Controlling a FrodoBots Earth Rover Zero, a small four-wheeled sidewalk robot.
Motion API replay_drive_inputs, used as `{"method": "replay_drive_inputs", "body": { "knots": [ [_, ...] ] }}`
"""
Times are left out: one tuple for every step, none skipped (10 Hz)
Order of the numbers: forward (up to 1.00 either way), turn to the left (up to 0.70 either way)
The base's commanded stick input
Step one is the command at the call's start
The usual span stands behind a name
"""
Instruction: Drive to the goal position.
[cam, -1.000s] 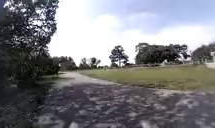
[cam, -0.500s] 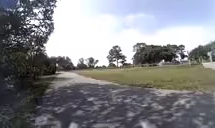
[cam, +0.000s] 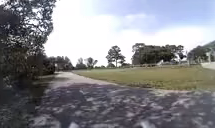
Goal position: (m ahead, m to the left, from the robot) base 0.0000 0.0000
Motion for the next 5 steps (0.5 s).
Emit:
{"method": "replay_drive_inputs", "body": {
  "knots": [
    [0.00, -0.50],
    [0.00, 0.00],
    [0.00, 0.00],
    [0.00, 0.00],
    [0.00, 0.00]
  ]
}}
